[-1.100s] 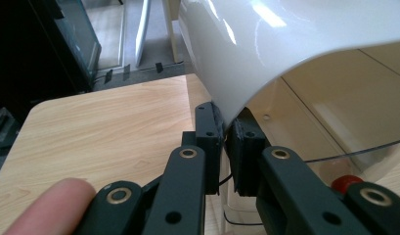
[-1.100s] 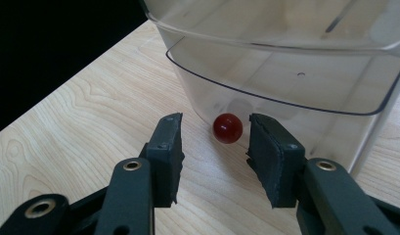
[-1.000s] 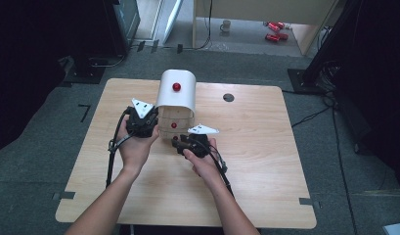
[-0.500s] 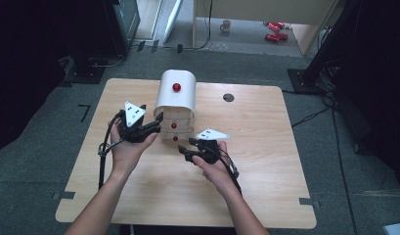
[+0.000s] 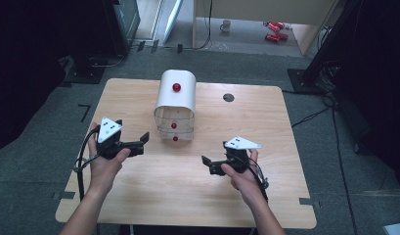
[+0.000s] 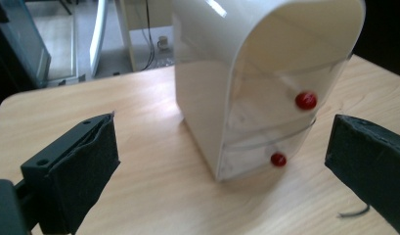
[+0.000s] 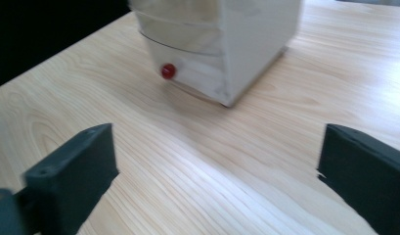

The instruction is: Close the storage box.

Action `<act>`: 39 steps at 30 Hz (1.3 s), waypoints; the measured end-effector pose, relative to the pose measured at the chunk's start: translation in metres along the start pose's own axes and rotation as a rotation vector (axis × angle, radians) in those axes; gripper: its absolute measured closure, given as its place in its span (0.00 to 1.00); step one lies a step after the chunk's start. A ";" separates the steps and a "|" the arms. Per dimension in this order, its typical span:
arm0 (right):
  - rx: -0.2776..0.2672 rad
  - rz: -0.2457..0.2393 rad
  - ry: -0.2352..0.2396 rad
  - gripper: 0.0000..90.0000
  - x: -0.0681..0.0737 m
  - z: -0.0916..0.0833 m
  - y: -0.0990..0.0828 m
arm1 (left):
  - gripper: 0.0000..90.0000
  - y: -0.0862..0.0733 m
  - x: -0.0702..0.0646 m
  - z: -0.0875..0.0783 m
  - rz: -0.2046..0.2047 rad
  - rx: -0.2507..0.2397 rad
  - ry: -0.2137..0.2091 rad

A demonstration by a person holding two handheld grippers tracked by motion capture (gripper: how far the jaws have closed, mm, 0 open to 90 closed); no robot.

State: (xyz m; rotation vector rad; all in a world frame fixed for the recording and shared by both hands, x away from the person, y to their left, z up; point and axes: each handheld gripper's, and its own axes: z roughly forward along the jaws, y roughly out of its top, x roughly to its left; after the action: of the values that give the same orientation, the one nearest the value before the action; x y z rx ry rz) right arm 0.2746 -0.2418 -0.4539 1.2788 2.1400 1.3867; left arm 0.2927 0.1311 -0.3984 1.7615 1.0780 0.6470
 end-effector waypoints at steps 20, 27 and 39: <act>0.036 0.033 -0.198 0.00 -0.061 -0.077 -0.061 | 0.00 -0.092 0.038 -0.026 0.001 0.162 0.056; 0.056 0.073 -0.253 0.00 -0.081 -0.100 -0.083 | 0.00 -0.114 0.050 -0.035 0.009 0.203 0.081; 0.092 0.147 -0.341 0.00 -0.112 -0.127 -0.118 | 0.00 -0.141 0.067 -0.043 0.016 0.267 0.102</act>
State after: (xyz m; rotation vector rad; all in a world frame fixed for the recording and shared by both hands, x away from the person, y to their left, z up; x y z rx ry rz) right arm 0.1948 -0.4224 -0.5142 1.6056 1.9280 1.0385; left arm 0.2361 0.2336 -0.5104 1.9833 1.2689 0.6310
